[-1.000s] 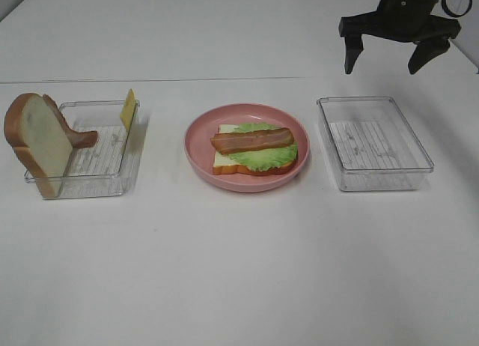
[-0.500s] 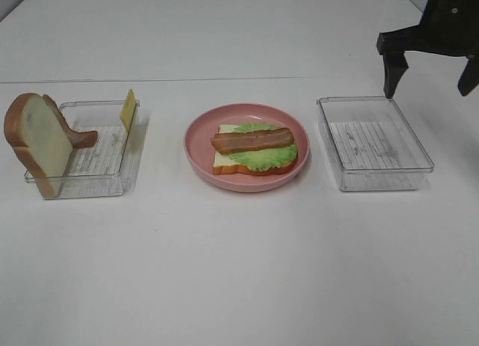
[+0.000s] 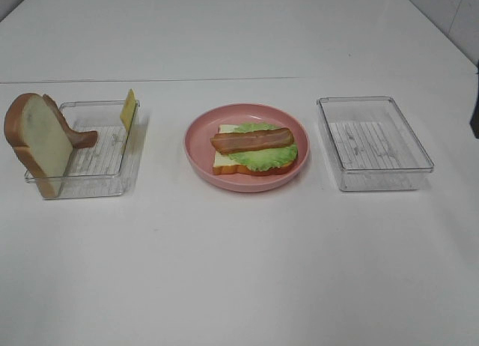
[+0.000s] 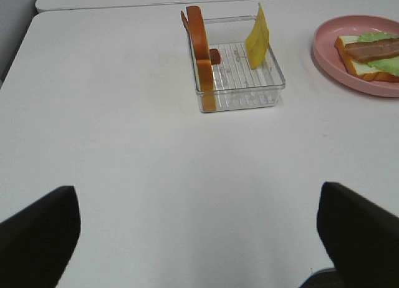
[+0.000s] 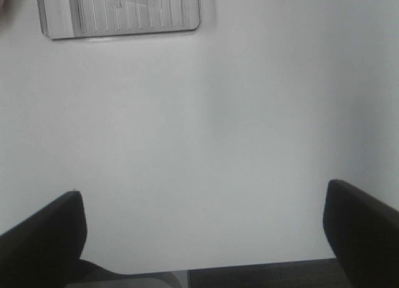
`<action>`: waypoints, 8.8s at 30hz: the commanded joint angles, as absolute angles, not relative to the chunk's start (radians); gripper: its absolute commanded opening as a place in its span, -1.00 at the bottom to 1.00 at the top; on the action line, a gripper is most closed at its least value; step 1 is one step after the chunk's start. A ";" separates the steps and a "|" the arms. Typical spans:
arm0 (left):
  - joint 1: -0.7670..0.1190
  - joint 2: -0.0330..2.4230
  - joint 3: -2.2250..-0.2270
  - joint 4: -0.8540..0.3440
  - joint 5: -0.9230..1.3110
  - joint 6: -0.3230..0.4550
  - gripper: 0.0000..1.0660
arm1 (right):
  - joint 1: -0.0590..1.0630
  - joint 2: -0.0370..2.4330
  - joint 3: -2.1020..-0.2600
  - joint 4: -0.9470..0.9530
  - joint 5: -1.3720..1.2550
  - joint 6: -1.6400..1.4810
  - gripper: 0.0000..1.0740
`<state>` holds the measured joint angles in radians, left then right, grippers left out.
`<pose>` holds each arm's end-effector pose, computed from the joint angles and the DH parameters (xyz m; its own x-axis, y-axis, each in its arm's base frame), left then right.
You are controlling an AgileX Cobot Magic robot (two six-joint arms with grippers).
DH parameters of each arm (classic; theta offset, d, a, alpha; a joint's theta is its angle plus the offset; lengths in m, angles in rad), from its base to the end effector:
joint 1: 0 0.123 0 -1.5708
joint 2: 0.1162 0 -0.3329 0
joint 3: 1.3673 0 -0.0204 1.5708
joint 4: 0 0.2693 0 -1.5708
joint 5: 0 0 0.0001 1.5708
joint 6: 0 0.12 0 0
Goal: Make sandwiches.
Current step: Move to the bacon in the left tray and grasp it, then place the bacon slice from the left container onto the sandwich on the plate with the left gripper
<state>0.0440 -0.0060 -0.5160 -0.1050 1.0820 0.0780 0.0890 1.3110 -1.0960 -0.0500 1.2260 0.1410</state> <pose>-0.0148 -0.0118 0.2762 -0.4515 0.0086 -0.8922 0.0515 0.9985 -0.0165 0.2474 0.0164 0.3213 -0.9748 0.0371 -0.2198 0.0423 0.9989 -0.0189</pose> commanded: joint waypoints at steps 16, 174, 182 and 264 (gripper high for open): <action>0.045 -0.018 -0.516 -0.106 1.077 0.077 0.83 | 0.085 0.379 -0.776 -0.073 1.167 0.130 0.79; -0.013 2.385 -2.131 -0.142 1.249 -0.005 0.83 | 0.087 -0.036 -0.453 -0.054 1.100 0.085 0.79; -0.013 2.404 -2.131 -0.144 1.249 -0.009 0.70 | 0.087 -0.036 -0.453 -0.054 1.100 0.085 0.79; -0.225 2.102 -2.193 -0.390 1.223 -0.012 -1.00 | 0.087 -0.036 -0.453 -0.054 1.100 0.085 0.79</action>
<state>-0.1760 2.1110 -2.1660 -0.3710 1.2130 -0.0050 0.0890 -0.0030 -0.4550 -0.0510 1.1090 0.0910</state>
